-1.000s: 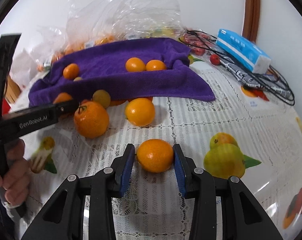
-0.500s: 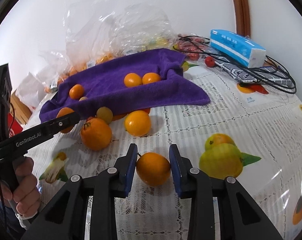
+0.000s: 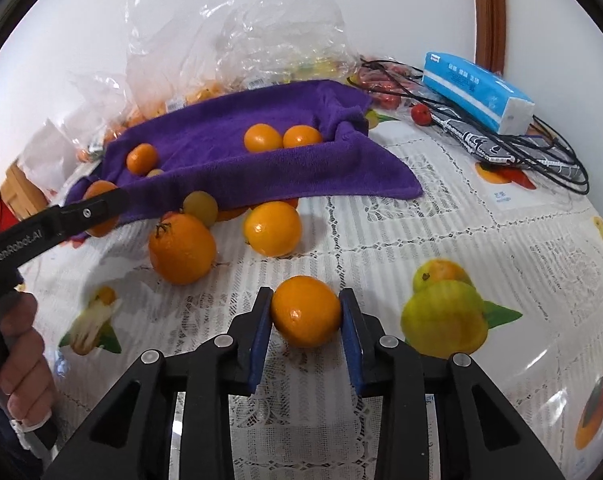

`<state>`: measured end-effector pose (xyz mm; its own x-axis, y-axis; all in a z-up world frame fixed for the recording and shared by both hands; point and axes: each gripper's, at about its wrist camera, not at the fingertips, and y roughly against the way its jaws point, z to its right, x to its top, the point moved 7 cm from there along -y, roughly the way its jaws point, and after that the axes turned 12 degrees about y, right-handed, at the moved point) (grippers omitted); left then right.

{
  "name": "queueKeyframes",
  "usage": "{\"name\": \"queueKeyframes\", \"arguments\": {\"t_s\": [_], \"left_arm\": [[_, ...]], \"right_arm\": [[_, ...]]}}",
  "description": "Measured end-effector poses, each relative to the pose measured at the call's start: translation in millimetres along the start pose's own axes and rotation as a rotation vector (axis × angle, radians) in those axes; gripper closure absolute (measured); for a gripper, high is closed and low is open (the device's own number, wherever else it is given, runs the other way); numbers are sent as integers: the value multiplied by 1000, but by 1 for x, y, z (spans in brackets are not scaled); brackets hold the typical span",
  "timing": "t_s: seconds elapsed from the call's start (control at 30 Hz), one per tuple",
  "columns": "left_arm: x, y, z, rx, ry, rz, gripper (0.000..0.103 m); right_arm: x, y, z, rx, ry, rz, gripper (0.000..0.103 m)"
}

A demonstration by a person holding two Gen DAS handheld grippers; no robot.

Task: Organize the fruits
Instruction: 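Lift the large orange with the left tool while the right tool lifts its orange, then carry the large orange with the left tool while the right tool carries its orange over the towel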

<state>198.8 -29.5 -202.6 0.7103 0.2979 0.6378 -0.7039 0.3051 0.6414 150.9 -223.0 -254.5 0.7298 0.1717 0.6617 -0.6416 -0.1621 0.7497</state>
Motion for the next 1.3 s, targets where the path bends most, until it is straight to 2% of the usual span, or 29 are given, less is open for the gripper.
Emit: {"name": "queueKeyframes", "arguments": {"t_s": [0.27,0.43,0.63,0.73,0.9,1.1,1.3], "left_arm": [[5,8,1,-44,19,20,62],[6,14,4,-63,16,35,62],[4,26,1,-55,22,44,62],[1,35,-9,-18,30,55,62],[10,51,-23,25,38,77,62],[47,72,-30,76,37,164,62],[72,70,-33,131,31,207,62]], "right_arm": [[3,11,1,70,-28,75,70],[4,14,3,80,-43,96,70],[6,16,2,58,-32,104,70],[10,19,-1,97,-50,105,70],[36,33,-7,98,-25,152,70],[82,43,-17,95,15,224,70],[116,39,-23,92,37,260,70]]}}
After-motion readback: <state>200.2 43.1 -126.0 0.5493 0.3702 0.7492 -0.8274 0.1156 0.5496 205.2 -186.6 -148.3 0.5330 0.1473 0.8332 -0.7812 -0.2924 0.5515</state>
